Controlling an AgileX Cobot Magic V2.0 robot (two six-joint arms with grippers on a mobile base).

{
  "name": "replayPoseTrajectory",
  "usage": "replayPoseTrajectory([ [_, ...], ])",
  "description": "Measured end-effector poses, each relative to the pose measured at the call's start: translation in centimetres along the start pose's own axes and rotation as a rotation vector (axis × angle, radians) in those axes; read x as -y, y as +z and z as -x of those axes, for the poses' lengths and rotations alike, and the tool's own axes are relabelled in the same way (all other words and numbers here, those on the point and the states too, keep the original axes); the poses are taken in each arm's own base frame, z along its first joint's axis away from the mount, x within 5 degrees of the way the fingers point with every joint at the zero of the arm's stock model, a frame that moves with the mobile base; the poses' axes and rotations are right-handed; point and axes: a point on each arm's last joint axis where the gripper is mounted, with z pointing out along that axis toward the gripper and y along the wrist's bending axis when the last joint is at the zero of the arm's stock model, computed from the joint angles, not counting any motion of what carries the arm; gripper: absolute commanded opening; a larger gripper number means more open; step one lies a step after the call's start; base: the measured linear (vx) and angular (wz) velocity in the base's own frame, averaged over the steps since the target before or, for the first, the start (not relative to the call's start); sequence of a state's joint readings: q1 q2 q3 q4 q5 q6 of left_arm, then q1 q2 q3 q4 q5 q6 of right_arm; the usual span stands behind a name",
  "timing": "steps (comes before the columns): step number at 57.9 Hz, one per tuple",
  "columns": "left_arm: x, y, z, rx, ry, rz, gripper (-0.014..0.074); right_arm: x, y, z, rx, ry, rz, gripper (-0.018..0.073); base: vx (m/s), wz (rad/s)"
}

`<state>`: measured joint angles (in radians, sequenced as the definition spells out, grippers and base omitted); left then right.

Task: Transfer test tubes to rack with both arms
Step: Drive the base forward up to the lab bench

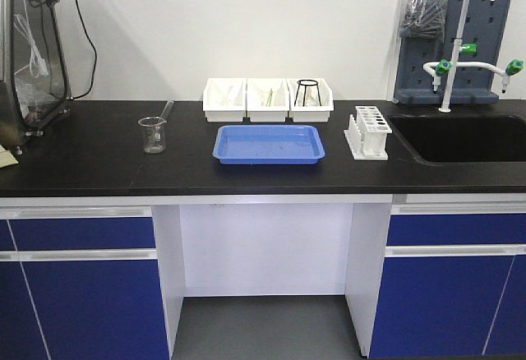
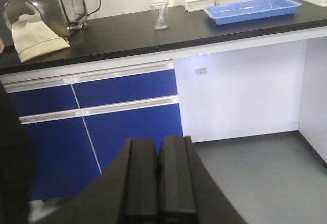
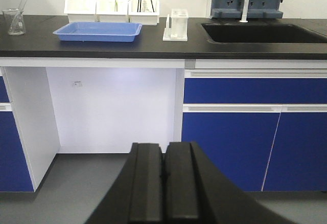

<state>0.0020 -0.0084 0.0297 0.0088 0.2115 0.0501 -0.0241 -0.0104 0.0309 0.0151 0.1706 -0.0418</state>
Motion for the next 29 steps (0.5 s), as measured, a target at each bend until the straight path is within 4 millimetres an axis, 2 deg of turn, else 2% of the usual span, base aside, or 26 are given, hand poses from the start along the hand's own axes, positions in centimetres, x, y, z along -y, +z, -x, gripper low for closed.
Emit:
replayPoseTrajectory([
  [29, 0.0, 0.0, 0.0, 0.0, 0.0, 0.0, -0.002, 0.0, 0.0, 0.0, 0.0, 0.0, 0.0, -0.0008, 0.0, 0.0],
])
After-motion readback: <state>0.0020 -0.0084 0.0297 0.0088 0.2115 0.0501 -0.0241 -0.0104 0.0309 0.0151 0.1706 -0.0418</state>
